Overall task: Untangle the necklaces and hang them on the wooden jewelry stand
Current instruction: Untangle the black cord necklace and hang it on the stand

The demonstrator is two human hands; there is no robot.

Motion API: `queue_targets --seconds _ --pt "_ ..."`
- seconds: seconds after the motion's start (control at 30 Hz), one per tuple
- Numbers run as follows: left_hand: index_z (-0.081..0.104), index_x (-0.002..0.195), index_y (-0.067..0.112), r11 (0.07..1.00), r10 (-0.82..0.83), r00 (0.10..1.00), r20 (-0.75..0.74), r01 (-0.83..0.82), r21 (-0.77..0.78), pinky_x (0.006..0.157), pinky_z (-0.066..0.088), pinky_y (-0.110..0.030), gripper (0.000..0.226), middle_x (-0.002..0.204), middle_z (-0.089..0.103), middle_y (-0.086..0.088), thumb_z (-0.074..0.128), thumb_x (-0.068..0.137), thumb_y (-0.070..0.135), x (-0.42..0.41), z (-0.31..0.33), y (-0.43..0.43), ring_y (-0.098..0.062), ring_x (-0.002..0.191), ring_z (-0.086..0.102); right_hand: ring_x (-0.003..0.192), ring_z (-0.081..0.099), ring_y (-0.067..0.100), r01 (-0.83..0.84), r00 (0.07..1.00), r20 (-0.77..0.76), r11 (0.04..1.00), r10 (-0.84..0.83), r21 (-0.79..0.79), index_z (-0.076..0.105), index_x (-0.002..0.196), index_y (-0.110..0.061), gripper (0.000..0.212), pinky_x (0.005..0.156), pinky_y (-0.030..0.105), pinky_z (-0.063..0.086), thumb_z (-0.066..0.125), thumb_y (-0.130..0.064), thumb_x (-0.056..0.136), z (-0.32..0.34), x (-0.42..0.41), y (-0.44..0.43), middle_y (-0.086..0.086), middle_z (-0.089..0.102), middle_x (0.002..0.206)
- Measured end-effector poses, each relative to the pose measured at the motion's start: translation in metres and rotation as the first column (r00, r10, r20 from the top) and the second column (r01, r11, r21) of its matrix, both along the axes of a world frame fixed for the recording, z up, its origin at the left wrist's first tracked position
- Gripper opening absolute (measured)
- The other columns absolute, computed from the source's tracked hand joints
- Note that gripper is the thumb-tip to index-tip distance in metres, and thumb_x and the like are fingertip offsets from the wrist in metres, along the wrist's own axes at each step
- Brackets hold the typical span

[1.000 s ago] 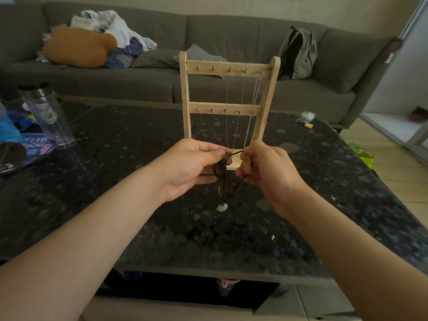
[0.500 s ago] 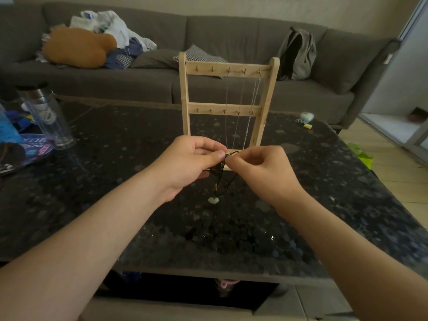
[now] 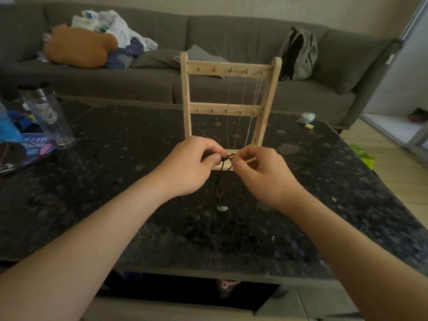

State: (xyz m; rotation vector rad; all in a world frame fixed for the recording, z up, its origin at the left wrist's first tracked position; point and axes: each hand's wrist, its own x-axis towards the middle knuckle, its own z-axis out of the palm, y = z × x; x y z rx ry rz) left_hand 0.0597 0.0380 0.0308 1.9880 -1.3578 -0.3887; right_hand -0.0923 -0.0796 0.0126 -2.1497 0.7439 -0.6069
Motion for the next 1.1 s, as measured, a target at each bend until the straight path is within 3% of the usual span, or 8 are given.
queue_targets --seconds 0.13,0.23,0.3,0.4,0.5,0.7,0.87,1.1 --pt "0.074 0.127 0.032 0.999 -0.003 0.998 0.056 0.001 0.039 0.087 0.049 -0.016 0.023 0.122 0.067 0.018 0.059 0.110 0.029 0.0009 -0.0020 -0.0008 0.001 0.098 0.065 0.060 0.064 -0.002 0.007 1.000 -0.013 0.999 -0.008 -0.053 0.070 0.102 -0.018 0.009 0.053 0.012 0.048 0.064 -0.024 0.104 -0.0002 0.0001 -0.0004 -0.003 0.072 0.083" --pt "0.072 0.112 0.037 0.998 0.001 0.999 0.037 -0.003 0.059 0.085 0.063 -0.045 0.013 0.110 0.077 0.006 0.061 0.108 0.038 0.0030 -0.0018 -0.0007 -0.023 0.095 0.075 0.078 0.070 0.003 0.020 1.000 -0.010 0.993 -0.021 -0.120 0.072 0.100 -0.020 0.007 0.070 0.018 0.058 0.068 -0.026 0.100 -0.0014 -0.0003 -0.0020 -0.007 0.074 0.088" --pt "0.071 0.106 0.036 0.997 -0.003 1.000 0.027 0.000 0.081 0.091 0.061 -0.051 0.012 0.112 0.077 0.003 0.061 0.106 0.042 0.0035 0.0001 0.0005 -0.029 0.101 0.075 0.082 0.069 0.003 0.015 1.000 0.006 0.988 -0.014 -0.154 0.073 0.098 -0.021 0.007 0.076 0.019 0.058 0.069 -0.027 0.099 -0.0008 -0.0008 -0.0016 -0.009 0.074 0.086" --pt "0.071 0.100 0.036 0.997 -0.017 1.000 0.024 0.015 0.073 0.084 0.060 -0.050 0.016 0.101 0.076 0.006 0.059 0.106 0.046 0.0061 0.0012 0.0011 -0.023 0.090 0.075 0.074 0.066 0.001 0.009 1.000 0.022 0.992 -0.006 -0.129 0.072 0.094 -0.019 0.011 0.065 0.013 0.053 0.064 -0.023 0.100 0.0009 -0.0017 -0.0011 -0.007 0.072 0.081" --pt "0.075 0.104 0.036 0.996 -0.064 0.998 0.029 0.062 0.069 0.091 0.055 -0.033 0.023 0.094 0.073 0.015 0.056 0.108 0.050 0.0086 -0.0002 0.0021 -0.003 0.091 0.069 0.059 0.056 0.002 0.024 0.999 0.024 0.999 -0.023 -0.048 0.070 0.090 -0.014 0.021 0.052 0.014 0.042 0.054 -0.021 0.102 0.0034 -0.0027 -0.0017 -0.001 0.066 0.072" --pt "0.074 0.114 0.039 0.997 -0.076 0.997 -0.009 0.076 -0.011 0.103 0.046 -0.034 0.014 0.096 0.076 0.018 0.063 0.108 0.034 0.0080 -0.0036 0.0026 0.005 0.106 0.066 0.092 0.074 0.029 0.037 0.999 -0.023 0.992 -0.034 0.119 0.070 0.086 -0.007 0.041 0.089 0.061 0.060 0.041 -0.026 0.107 0.0004 0.0016 -0.0020 0.005 0.077 0.089" --pt "0.071 0.117 0.036 0.998 -0.047 0.997 -0.069 0.049 0.036 0.104 0.038 -0.033 0.015 0.110 0.071 0.019 0.059 0.110 0.032 0.0056 -0.0032 0.0011 -0.003 0.121 0.057 0.092 0.075 0.032 0.040 0.999 0.014 0.990 -0.042 0.135 0.071 0.091 -0.019 0.037 0.089 0.060 0.061 0.043 -0.031 0.113 -0.0001 0.0030 0.0006 0.004 0.077 0.088" --pt "0.077 0.115 0.006 0.996 0.009 0.909 -0.417 0.028 0.082 0.096 0.051 -0.042 0.032 0.091 0.071 0.000 0.055 0.110 0.029 0.0024 -0.0057 -0.0051 -0.017 0.096 0.065 0.085 0.078 0.019 0.020 0.995 0.095 0.992 -0.033 0.126 0.077 0.104 -0.021 0.021 0.086 0.046 0.066 0.060 -0.031 0.110 -0.0017 0.0014 0.0006 -0.002 0.081 0.086"
